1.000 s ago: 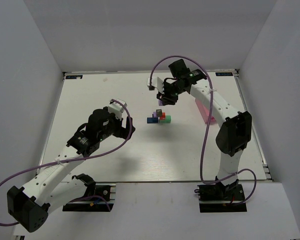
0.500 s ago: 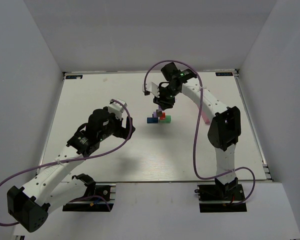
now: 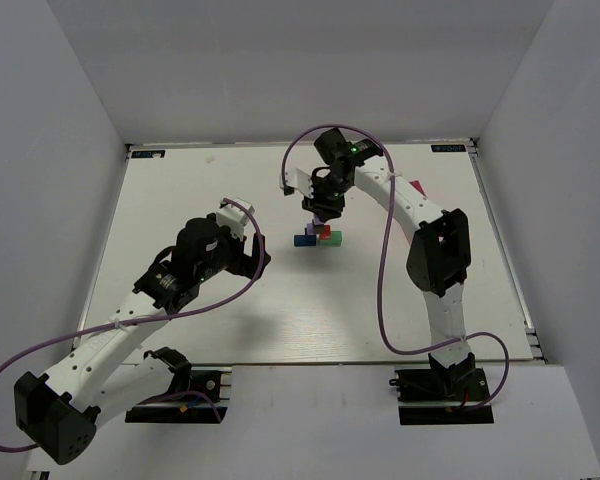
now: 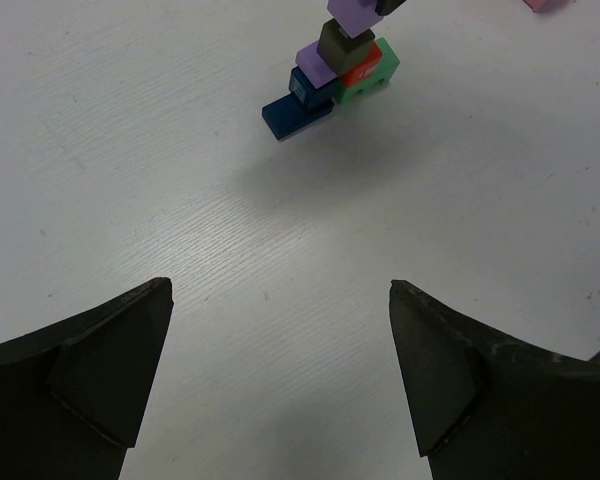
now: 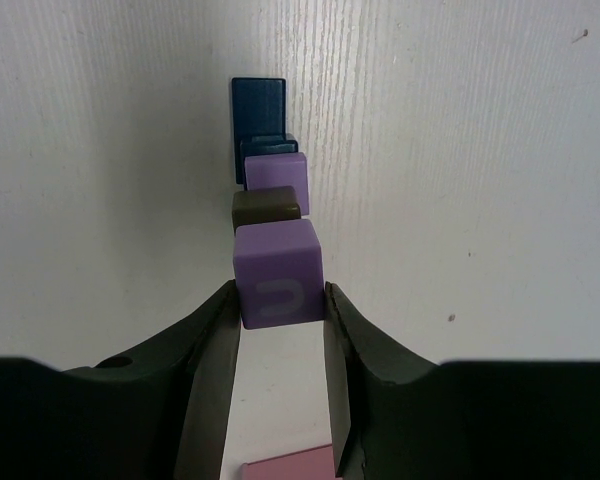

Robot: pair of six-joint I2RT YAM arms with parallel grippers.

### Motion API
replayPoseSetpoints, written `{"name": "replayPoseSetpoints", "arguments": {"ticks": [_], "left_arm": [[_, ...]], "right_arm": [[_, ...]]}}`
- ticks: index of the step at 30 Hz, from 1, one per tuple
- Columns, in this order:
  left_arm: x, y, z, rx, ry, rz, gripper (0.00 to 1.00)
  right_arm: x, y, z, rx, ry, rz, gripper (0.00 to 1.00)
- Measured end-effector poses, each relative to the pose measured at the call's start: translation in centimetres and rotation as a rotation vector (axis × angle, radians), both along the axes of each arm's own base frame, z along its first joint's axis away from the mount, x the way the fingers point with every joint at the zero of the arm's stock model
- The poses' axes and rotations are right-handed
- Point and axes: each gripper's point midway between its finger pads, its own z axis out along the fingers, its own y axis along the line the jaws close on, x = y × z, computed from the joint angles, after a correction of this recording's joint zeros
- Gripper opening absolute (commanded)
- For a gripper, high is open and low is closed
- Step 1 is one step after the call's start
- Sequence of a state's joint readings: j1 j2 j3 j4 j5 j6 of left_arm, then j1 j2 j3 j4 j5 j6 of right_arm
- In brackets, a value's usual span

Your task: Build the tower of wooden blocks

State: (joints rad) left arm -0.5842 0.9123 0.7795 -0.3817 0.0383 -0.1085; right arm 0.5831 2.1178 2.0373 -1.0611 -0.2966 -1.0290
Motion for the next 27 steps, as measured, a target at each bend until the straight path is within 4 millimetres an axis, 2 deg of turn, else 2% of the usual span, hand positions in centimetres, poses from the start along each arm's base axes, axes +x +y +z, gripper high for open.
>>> {"name": "replayPoseSetpoints", "arguments": {"ticks": [7,15,27], "left_arm": [[0.0,0.0,0.0,0.0,0.0,-0.001,1.0],[0.0,0.0,0.0,0.0,0.0,0.0,1.0],[0.0,0.0,0.0,0.0,0.0,-0.001,1.0]], "right_arm": [[0.1,0.1,0.2,0.002,-0.004,0.0,0.14],[0.2,0.1,-1.0,-0.012,0.017,-0.001,0.16],[0.2,0.2,-1.0,-0.011,0.019,-0.004,0.16]]}}
